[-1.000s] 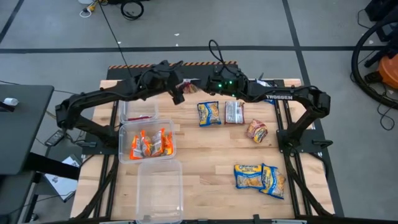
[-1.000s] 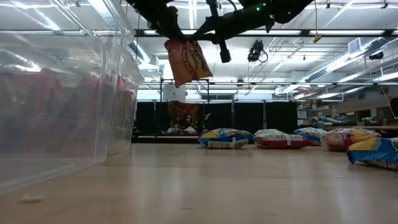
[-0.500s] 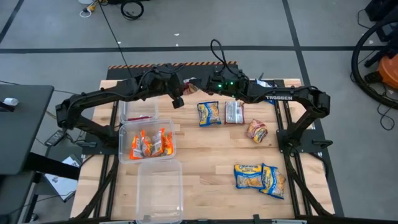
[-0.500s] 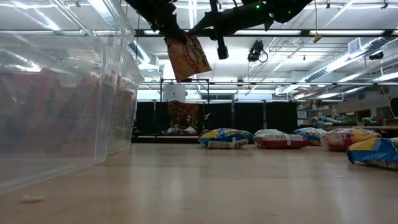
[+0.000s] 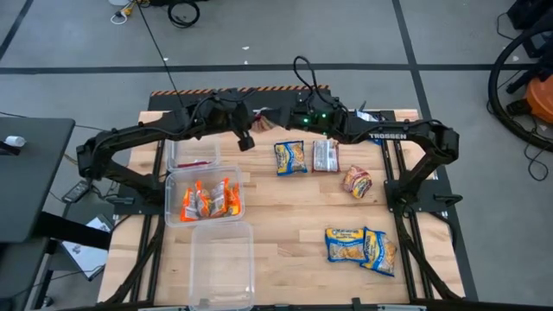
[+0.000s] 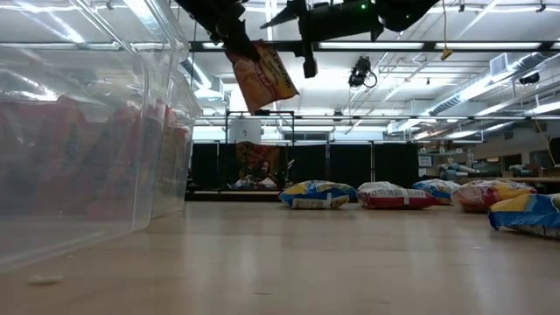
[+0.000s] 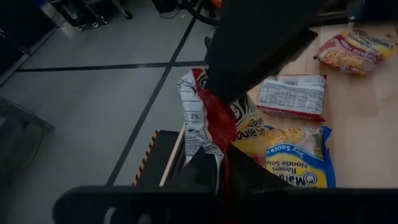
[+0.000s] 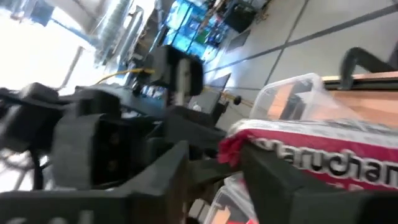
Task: Sort Maruchan noodles
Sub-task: Put the red noodle pack into the top transparent bin
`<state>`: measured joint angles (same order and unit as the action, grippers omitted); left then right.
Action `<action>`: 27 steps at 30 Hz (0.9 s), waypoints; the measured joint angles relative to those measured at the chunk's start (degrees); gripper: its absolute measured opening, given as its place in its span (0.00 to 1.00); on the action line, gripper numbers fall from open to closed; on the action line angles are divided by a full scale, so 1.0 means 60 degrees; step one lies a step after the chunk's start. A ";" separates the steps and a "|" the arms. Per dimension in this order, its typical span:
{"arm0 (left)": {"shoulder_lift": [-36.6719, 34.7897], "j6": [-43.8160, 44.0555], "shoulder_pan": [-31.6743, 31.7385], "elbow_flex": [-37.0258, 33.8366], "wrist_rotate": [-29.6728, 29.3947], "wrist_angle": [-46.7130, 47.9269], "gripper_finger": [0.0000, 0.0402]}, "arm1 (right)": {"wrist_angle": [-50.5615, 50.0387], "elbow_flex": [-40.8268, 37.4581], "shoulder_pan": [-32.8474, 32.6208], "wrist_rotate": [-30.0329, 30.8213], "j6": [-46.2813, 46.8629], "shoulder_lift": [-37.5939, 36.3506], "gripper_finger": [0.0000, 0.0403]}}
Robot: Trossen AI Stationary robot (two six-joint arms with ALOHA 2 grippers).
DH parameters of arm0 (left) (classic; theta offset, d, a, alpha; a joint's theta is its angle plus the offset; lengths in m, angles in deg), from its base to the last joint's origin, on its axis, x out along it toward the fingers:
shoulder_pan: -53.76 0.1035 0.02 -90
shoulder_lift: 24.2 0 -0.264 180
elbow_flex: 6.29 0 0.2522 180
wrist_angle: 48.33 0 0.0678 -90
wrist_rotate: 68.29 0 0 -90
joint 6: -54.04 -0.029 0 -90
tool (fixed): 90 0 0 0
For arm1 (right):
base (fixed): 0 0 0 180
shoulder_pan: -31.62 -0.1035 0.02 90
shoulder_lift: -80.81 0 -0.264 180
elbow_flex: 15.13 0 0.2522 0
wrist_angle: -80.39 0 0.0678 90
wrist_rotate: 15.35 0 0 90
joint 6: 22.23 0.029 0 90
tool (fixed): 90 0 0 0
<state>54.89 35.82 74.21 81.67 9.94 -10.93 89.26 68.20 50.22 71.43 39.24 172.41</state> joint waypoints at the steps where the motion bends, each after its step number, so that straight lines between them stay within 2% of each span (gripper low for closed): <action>1: 0.0000 -0.0037 0.0000 0.0007 0.0001 0.0086 0.02 | 0.0062 -0.0003 0.0065 -0.0193 -0.0090 -0.0044 0.41; 5: 0.0004 -0.0594 0.0000 0.0748 0.0032 0.1521 0.02 | 0.0426 -0.0004 0.0335 -0.0939 -0.0879 -0.0533 0.54; 8: 0.0000 -0.1239 0.0047 0.1634 0.0035 0.3156 0.02 | 0.0298 -0.0004 0.0439 -0.1277 -0.1459 -0.0947 0.58; 13: -0.0127 -0.1409 0.0589 0.2957 0.0172 0.6683 0.02 | -0.0300 -0.0004 0.0439 -0.1422 -0.2498 -0.1744 0.60; 18: -0.0589 -0.1358 0.1346 0.3194 0.0439 0.9868 0.02 | -0.1351 -0.0004 0.0287 -0.1422 -0.3172 -0.2318 0.59; 24: -0.0796 -0.1407 0.1974 0.3128 0.0432 1.0717 0.02 | -0.2150 -0.0004 -0.0097 -0.1418 -0.3461 -0.2503 0.59; 27: -0.1077 -0.1574 0.2146 0.2275 0.0500 1.0658 0.02 | -0.2663 -0.0004 -0.0324 -0.1418 -0.3464 -0.2503 0.59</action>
<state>48.43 26.37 87.09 95.32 12.94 53.02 73.28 68.17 48.27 62.92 18.46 157.39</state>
